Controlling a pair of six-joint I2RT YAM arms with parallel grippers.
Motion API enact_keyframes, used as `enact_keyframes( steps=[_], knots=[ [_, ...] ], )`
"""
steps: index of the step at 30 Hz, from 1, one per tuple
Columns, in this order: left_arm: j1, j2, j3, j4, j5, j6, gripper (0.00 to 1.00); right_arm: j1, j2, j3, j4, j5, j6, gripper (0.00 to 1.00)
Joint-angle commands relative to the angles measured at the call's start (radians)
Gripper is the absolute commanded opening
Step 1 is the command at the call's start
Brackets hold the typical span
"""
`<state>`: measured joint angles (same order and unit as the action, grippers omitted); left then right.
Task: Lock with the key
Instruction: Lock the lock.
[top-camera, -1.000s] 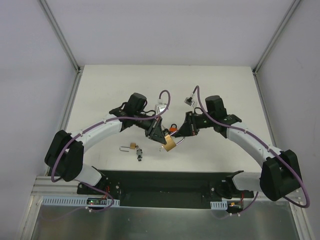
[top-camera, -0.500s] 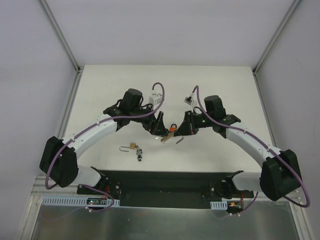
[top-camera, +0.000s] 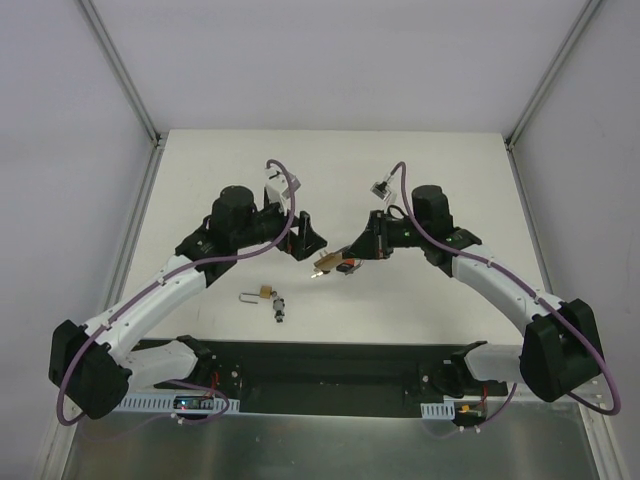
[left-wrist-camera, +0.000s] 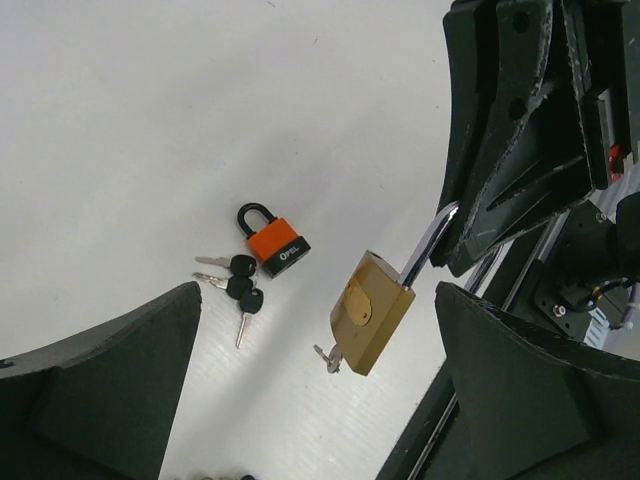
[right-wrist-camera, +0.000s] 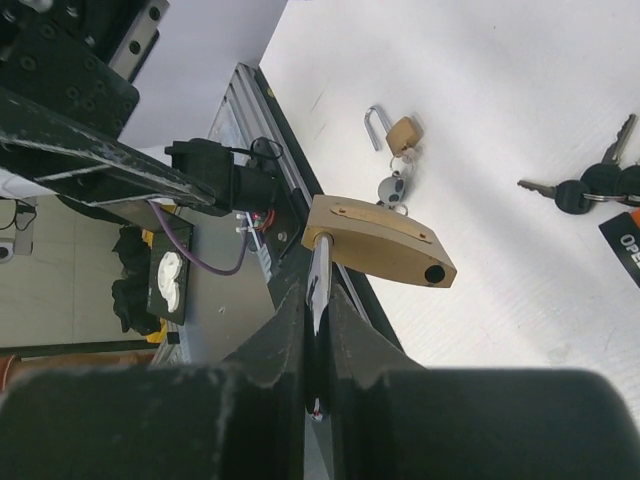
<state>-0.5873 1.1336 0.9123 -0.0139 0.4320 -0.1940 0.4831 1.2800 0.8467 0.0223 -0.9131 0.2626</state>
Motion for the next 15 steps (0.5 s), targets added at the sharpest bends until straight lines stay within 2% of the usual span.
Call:
enact_keyframes(
  steps=[1,4,9,15],
  knots=[
    [0.004,-0.072,-0.067,0.182,-0.012,-0.005,0.99,0.003,-0.044,0.041,0.205,-0.061,0.111,0.01],
    [0.009,-0.096,-0.099,0.267,0.028,-0.008,0.99,0.002,-0.038,0.058,0.283,-0.069,0.164,0.01],
    [0.017,-0.123,-0.165,0.469,0.195,-0.013,0.99,0.0,-0.038,0.081,0.332,-0.072,0.207,0.01],
    [0.02,-0.126,-0.207,0.613,0.316,-0.021,0.99,-0.012,-0.054,0.092,0.427,-0.079,0.295,0.01]
  ],
)
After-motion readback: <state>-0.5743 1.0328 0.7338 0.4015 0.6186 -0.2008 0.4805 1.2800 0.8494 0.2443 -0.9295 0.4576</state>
